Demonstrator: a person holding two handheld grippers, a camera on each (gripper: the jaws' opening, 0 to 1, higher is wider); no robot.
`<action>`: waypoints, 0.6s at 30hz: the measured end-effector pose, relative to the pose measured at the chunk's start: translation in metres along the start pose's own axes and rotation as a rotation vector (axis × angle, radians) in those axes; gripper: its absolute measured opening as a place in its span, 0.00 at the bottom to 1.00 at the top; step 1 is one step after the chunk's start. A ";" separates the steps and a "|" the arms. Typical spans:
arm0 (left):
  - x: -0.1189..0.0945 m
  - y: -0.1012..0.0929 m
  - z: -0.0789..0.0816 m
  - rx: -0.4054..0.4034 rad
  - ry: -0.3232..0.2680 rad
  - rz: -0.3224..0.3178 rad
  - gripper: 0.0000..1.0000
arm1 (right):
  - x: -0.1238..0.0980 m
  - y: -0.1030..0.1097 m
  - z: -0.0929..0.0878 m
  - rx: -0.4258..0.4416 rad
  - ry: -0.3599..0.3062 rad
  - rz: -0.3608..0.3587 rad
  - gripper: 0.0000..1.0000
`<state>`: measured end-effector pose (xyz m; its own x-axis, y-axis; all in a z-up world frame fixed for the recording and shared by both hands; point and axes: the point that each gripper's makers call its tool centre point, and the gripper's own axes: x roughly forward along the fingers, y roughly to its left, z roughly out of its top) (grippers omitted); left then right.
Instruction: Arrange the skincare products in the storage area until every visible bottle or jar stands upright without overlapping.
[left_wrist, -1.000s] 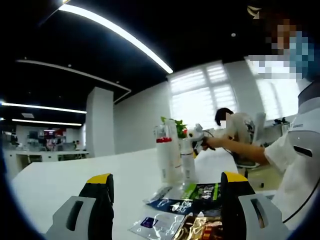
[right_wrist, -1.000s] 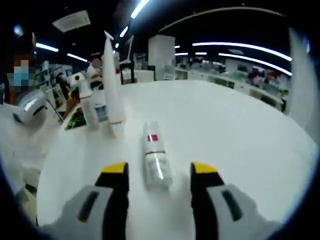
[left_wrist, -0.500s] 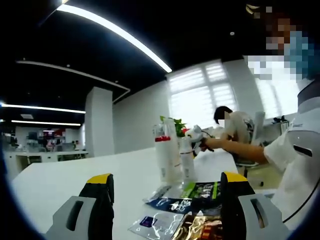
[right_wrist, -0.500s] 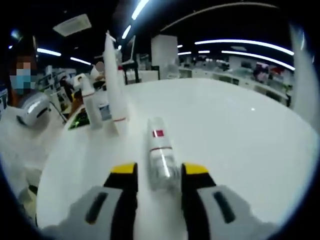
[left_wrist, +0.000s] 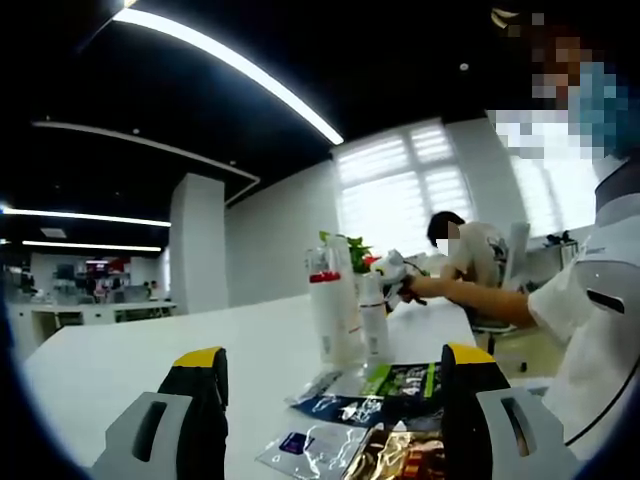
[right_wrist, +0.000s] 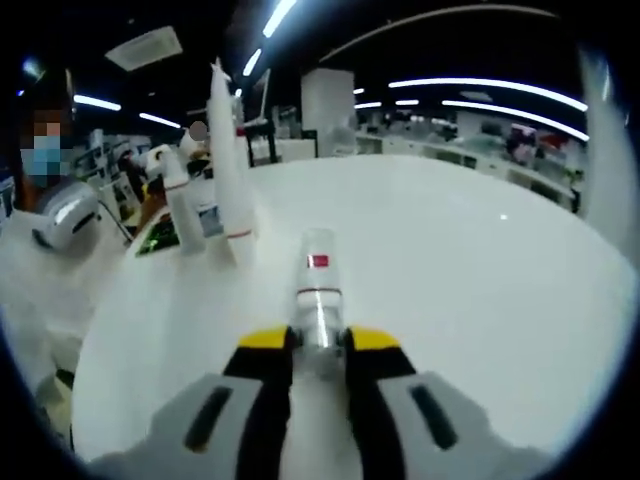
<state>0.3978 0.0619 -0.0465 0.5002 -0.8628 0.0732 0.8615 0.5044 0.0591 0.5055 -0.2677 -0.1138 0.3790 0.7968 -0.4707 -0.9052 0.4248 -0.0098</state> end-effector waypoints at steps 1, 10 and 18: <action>0.000 0.000 0.000 0.000 0.000 0.000 0.90 | 0.000 0.001 0.000 -0.010 0.006 -0.005 0.21; 0.000 0.000 0.000 0.001 0.001 0.000 0.90 | 0.000 0.014 0.004 -0.036 0.059 -0.017 0.20; 0.000 -0.001 -0.001 0.005 0.005 0.000 0.90 | -0.004 0.034 0.034 -0.094 0.012 -0.030 0.20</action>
<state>0.3971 0.0616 -0.0475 0.5003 -0.8632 0.0682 0.8612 0.5042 0.0646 0.4795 -0.2422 -0.0821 0.4045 0.7789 -0.4792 -0.9077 0.4059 -0.1065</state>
